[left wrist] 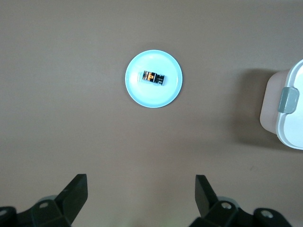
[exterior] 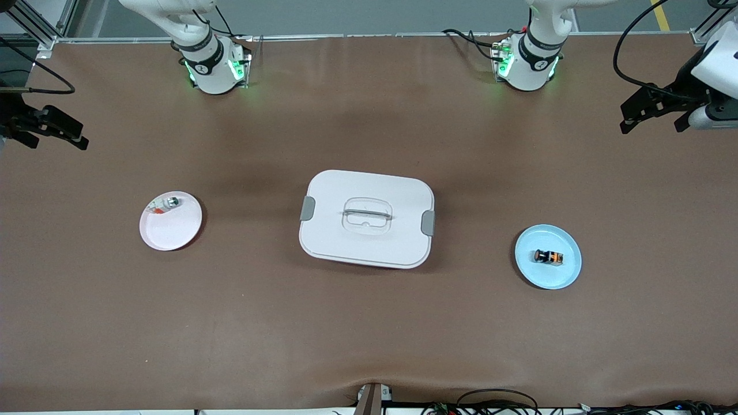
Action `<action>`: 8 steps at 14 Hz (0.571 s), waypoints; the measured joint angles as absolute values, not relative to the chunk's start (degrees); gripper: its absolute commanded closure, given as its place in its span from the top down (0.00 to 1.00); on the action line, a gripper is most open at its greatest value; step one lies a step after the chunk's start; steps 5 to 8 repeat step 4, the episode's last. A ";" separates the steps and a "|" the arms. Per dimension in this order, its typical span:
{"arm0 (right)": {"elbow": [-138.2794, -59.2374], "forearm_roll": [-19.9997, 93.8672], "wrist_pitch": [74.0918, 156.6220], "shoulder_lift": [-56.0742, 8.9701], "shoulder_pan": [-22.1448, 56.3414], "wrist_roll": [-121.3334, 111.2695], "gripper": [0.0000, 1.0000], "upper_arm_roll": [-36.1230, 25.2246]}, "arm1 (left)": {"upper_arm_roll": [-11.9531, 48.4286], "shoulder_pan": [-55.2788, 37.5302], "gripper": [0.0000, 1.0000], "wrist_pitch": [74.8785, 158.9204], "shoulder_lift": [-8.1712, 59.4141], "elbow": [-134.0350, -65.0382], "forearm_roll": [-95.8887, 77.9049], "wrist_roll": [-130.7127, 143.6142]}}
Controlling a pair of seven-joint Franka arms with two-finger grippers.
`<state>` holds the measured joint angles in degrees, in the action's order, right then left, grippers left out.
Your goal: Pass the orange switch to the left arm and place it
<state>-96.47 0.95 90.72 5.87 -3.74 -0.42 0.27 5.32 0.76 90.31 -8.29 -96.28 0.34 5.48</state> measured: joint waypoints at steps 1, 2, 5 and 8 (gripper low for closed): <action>-96.47 1.11 90.72 5.87 -3.74 -0.41 1.00 0.27 | 5.26 0.79 1.00 90.16 -8.29 -96.27 0.34 5.48; -96.47 1.33 90.72 5.87 -3.74 -0.41 1.00 0.27 | 5.23 0.79 1.00 90.12 -8.29 -96.20 0.34 5.48; -96.47 1.67 90.72 5.87 -3.74 -0.41 1.00 0.27 | 5.22 0.79 1.00 90.01 -8.28 -96.08 0.34 5.48; -96.47 1.67 90.72 5.87 -3.74 -0.41 1.00 0.27 | 5.22 0.79 1.00 90.01 -8.28 -96.08 0.34 5.48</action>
